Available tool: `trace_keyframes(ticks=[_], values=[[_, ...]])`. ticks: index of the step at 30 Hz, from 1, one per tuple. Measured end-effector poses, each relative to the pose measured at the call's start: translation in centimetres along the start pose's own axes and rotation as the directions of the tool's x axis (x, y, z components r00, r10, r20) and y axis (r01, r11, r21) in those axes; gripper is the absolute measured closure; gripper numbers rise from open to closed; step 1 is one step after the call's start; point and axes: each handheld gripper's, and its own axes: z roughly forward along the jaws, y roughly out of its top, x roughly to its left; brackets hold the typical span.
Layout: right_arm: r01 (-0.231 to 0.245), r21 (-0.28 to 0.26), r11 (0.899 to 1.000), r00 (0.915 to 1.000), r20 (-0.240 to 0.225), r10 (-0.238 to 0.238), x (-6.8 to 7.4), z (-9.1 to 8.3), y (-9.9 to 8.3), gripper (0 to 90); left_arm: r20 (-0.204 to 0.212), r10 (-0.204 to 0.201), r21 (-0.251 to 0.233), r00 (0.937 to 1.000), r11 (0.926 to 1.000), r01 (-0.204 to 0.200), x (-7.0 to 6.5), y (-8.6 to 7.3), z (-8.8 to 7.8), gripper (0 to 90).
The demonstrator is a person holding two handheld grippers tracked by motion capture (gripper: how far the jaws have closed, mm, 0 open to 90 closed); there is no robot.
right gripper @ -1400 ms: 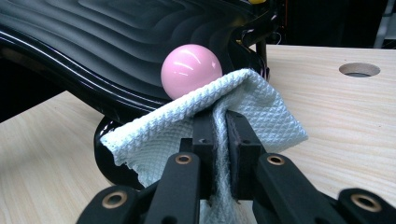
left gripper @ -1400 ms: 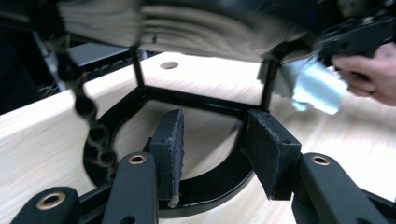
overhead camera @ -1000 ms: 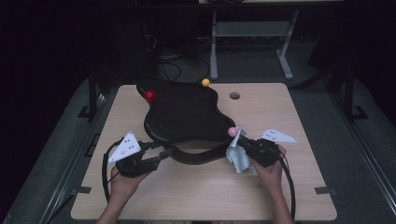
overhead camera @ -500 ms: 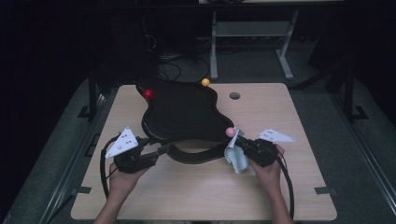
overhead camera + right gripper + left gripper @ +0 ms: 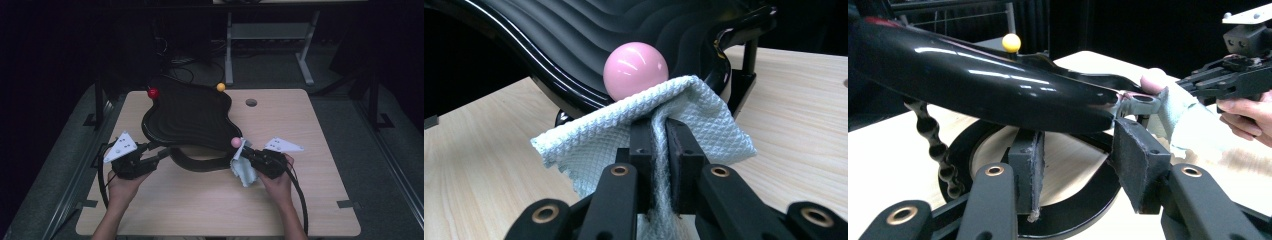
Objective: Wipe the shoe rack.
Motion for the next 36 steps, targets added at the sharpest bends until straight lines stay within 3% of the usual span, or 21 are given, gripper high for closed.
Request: trace_keyframes(ticks=[4, 12, 27, 36], values=[[0.006, 0.009, 1.0, 0.9999, -0.011, -0.006, 0.5, 0.7, 0.3, 82.4, -0.002, -0.015, 0.005, 0.9999, 0.9999, 0.015, 0.0, -0.8, -0.4, 56.3], [0.027, 0.016, 1.0, 0.9988, -0.041, -0.026, 1.6, 2.1, 0.5, 82.4, 0.017, -0.003, 0.024, 0.9999, 0.9997, 0.003, -1.0, -2.1, -0.7, 56.1], [0.079, 0.042, 0.996, 0.9919, -0.103, -0.074, 4.3, 4.9, 1.2, 82.4, 0.038, 0.022, 0.007, 0.999, 0.9997, -0.023, -2.0, -1.8, -1.0, 54.6], [0.103, 0.058, 0.993, 0.9853, -0.143, -0.094, 5.8, 6.0, 1.1, 82.4, 0.062, 0.028, 0.017, 0.9977, 0.9994, -0.029, -2.6, -1.6, 0.6, 52.2]])
